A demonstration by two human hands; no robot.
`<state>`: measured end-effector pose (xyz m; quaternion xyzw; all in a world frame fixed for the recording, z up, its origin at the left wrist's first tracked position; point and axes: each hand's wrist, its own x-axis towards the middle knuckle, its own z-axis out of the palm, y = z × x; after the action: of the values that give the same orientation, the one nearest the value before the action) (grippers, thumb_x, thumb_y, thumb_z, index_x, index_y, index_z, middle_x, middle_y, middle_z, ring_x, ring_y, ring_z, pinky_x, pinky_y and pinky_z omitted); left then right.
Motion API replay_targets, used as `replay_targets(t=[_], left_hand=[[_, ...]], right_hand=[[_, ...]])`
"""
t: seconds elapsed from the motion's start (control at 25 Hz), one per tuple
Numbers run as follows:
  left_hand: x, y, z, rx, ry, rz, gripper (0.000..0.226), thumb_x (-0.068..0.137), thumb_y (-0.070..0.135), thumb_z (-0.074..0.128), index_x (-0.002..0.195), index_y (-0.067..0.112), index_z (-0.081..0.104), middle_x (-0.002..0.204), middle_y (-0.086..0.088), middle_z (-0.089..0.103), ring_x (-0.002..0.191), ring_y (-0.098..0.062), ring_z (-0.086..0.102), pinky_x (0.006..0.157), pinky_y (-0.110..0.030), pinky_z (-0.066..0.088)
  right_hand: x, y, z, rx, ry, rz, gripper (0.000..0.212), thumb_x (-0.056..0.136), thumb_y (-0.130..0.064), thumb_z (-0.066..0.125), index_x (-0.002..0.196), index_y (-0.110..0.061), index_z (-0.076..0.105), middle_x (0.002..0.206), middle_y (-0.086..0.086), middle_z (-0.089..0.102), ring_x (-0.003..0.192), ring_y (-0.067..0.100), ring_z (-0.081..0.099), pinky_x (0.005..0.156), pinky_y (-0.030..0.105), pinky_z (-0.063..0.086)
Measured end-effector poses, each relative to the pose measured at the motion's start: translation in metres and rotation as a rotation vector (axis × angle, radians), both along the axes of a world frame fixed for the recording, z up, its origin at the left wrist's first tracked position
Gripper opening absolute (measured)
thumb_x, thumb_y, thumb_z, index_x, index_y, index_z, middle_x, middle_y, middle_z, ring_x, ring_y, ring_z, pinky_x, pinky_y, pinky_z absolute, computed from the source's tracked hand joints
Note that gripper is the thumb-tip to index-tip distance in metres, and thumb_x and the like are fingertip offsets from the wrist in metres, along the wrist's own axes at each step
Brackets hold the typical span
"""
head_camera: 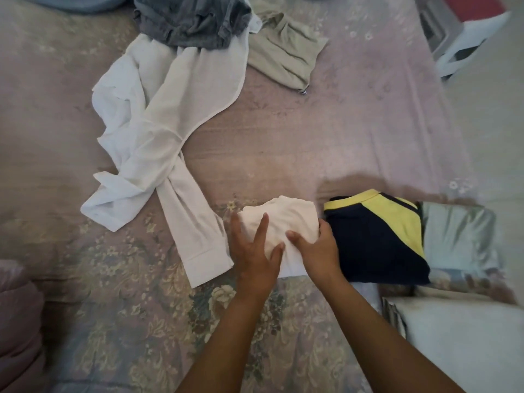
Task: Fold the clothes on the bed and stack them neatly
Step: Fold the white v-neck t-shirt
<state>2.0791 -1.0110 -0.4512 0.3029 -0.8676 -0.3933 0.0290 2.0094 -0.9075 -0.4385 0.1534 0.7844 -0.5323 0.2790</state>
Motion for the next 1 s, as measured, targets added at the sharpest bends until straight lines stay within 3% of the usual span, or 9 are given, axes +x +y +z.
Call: replay_targets(t=[0.16, 0.24, 0.4, 0.48, 0.6, 0.68, 0.8, 0.88, 1.0], left_hand=[[-0.036, 0.034, 0.001, 0.035, -0.012, -0.133, 0.059, 0.09, 0.015, 0.074, 0.145, 0.014, 0.054, 0.164, -0.026, 0.01, 0.15, -0.046, 0.014, 0.121, -0.054, 0.022], [-0.04, 0.042, -0.012, -0.002, -0.17, -0.155, 0.056, 0.097, 0.02, 0.064, 0.149, 0.011, 0.047, 0.164, -0.028, 0.01, 0.151, -0.047, 0.015, 0.119, -0.061, 0.022], [-0.027, 0.05, -0.025, -0.462, -0.032, -0.458, 0.052, 0.096, 0.023, 0.047, 0.144, 0.005, 0.05, 0.15, -0.027, 0.045, 0.138, -0.046, 0.044, 0.115, -0.058, 0.027], [-0.028, 0.04, -0.027, -0.595, 0.07, -0.621, 0.053, 0.095, 0.025, 0.04, 0.144, 0.006, 0.051, 0.15, -0.023, 0.048, 0.137, -0.042, 0.047, 0.118, -0.054, 0.019], [-0.023, 0.021, -0.033, -0.647, 0.029, -0.646, 0.052, 0.096, 0.025, 0.045, 0.144, 0.007, 0.049, 0.15, -0.024, 0.047, 0.138, -0.046, 0.044, 0.111, -0.058, 0.034], [-0.018, 0.018, -0.04, -0.488, -0.024, -0.598, 0.055, 0.098, 0.019, 0.056, 0.149, 0.005, 0.041, 0.156, -0.027, 0.035, 0.144, -0.047, 0.033, 0.115, -0.056, 0.033], [-0.031, 0.019, -0.03, -0.043, -0.151, -0.23, 0.062, 0.099, 0.018, 0.062, 0.155, 0.015, 0.035, 0.166, -0.017, 0.005, 0.154, -0.032, 0.01, 0.125, -0.044, 0.021], [-0.035, 0.022, -0.025, -0.027, -0.027, -0.178, 0.054, 0.097, 0.009, 0.064, 0.148, 0.008, 0.047, 0.161, -0.023, 0.019, 0.15, -0.036, 0.021, 0.122, -0.046, 0.027], [-0.03, 0.018, -0.024, -0.316, -0.016, -0.256, 0.05, 0.089, 0.006, 0.072, 0.137, 0.0, 0.056, 0.148, -0.037, 0.039, 0.135, -0.051, 0.042, 0.106, -0.055, 0.046]], right_hand=[[-0.017, 0.044, 0.006, 0.092, 0.065, 0.062, 0.076, 0.096, -0.024, 0.068, 0.158, -0.018, 0.024, 0.144, 0.008, 0.053, 0.126, 0.03, 0.054, 0.097, 0.043, 0.047], [-0.012, 0.046, 0.003, 0.393, 0.154, 0.281, 0.081, 0.098, -0.019, 0.065, 0.161, -0.01, 0.015, 0.149, 0.022, 0.045, 0.131, 0.04, 0.048, 0.104, 0.049, 0.044], [0.011, 0.054, -0.012, 0.863, 0.763, 0.75, 0.062, 0.091, -0.021, 0.067, 0.147, -0.001, 0.047, 0.15, 0.02, 0.05, 0.138, 0.034, 0.05, 0.11, 0.047, 0.044], [0.006, 0.056, -0.017, 0.808, 0.702, 0.801, 0.06, 0.099, -0.027, 0.058, 0.151, -0.002, 0.04, 0.158, 0.015, 0.04, 0.146, 0.028, 0.04, 0.117, 0.047, 0.036], [-0.004, 0.056, -0.032, 0.723, 0.61, 0.761, 0.06, 0.104, -0.025, 0.051, 0.152, 0.005, 0.032, 0.16, 0.018, 0.034, 0.149, 0.027, 0.034, 0.121, 0.046, 0.029], [-0.004, 0.054, -0.039, 0.68, 0.567, 0.744, 0.06, 0.104, -0.022, 0.052, 0.152, 0.007, 0.031, 0.16, 0.019, 0.033, 0.149, 0.027, 0.033, 0.122, 0.044, 0.03], [-0.006, 0.056, -0.038, 0.47, 0.453, 0.731, 0.061, 0.106, -0.014, 0.046, 0.159, -0.002, 0.017, 0.166, 0.019, 0.012, 0.155, 0.029, 0.013, 0.126, 0.046, 0.017], [-0.008, 0.054, -0.033, 0.423, 0.442, 0.774, 0.062, 0.104, -0.006, 0.046, 0.16, -0.008, 0.019, 0.166, 0.022, 0.007, 0.155, 0.035, 0.01, 0.124, 0.05, 0.021], [-0.006, 0.049, -0.031, 0.618, 0.53, 0.883, 0.065, 0.099, -0.008, 0.056, 0.158, -0.012, 0.03, 0.164, 0.025, 0.018, 0.152, 0.036, 0.025, 0.119, 0.051, 0.032]])
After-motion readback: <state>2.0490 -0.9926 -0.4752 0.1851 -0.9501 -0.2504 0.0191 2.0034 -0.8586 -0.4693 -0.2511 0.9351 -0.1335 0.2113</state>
